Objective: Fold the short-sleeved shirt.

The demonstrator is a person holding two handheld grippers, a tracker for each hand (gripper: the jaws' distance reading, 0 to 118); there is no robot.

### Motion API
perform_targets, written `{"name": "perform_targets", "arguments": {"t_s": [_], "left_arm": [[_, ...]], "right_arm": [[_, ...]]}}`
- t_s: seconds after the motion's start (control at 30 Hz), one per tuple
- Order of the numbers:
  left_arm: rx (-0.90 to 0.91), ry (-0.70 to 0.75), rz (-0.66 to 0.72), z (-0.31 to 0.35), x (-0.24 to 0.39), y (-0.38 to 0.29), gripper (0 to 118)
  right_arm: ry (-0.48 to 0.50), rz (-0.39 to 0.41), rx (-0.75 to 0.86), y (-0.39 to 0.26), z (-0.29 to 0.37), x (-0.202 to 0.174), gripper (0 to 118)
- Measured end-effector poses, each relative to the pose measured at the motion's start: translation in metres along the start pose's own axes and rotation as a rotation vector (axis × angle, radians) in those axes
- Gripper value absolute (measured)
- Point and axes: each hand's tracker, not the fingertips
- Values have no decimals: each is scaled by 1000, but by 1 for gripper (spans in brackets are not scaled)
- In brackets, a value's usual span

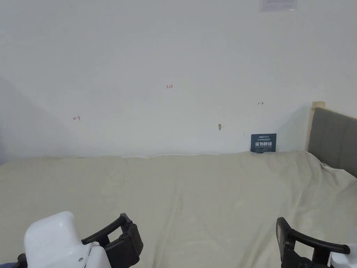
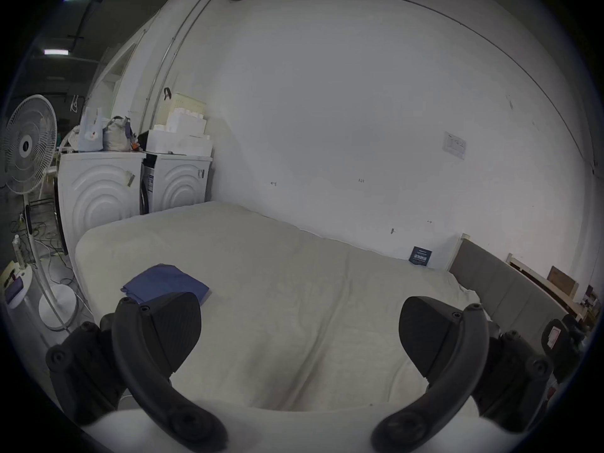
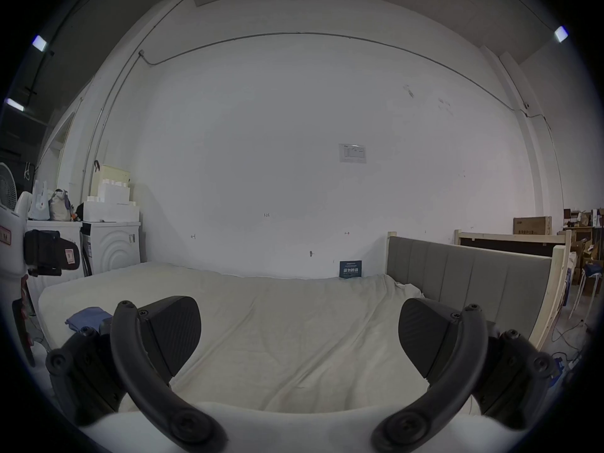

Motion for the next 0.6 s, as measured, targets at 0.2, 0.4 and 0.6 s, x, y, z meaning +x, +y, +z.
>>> {"name": "perform_targets", "arguments": {"t_s": [0.2, 0.4, 0.6], "left_arm": [[-65, -77, 53, 6, 5, 4, 118], [-121, -158, 102, 6, 8, 9, 118], [-111, -114, 111, 3, 8, 10, 118]], "right_arm": [[-3, -15, -18, -2, -1, 1, 118], [-4, -25, -26, -2, -3, 0, 118], [0, -28, -15, -1, -1, 0, 118]]}}
